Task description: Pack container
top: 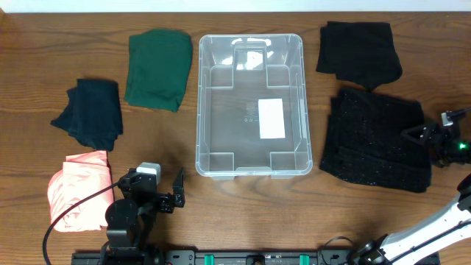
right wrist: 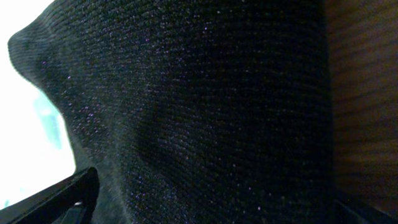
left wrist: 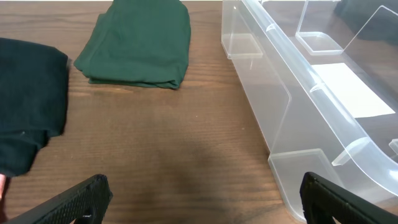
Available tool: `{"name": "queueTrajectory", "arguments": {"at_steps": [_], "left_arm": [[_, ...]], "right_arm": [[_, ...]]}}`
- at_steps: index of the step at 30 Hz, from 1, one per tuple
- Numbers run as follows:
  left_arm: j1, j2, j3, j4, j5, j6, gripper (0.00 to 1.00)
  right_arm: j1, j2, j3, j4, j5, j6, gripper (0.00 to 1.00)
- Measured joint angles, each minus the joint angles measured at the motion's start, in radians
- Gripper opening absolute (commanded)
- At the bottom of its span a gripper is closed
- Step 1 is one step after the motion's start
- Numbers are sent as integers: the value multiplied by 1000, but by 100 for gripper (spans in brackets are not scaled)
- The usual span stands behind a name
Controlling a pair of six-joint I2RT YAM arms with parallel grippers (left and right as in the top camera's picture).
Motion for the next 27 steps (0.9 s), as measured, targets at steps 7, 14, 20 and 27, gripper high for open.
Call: {"name": "queueTrajectory", "arguments": {"at_steps": [7, 14, 20, 27], "left_arm": [[0, 0, 0, 0, 0, 0, 98], [0, 0, 0, 0, 0, 0, 98], [0, 0, 0, 0, 0, 0, 98], [0, 0, 0, 0, 0, 0, 98]], "right_arm": [[18, 0, -25, -6, -26, 27, 97], [18, -10, -45, 29, -26, 68, 96], [19, -29, -86, 80, -44, 77, 97], [64, -41, -100, 106, -41, 95, 99]]}}
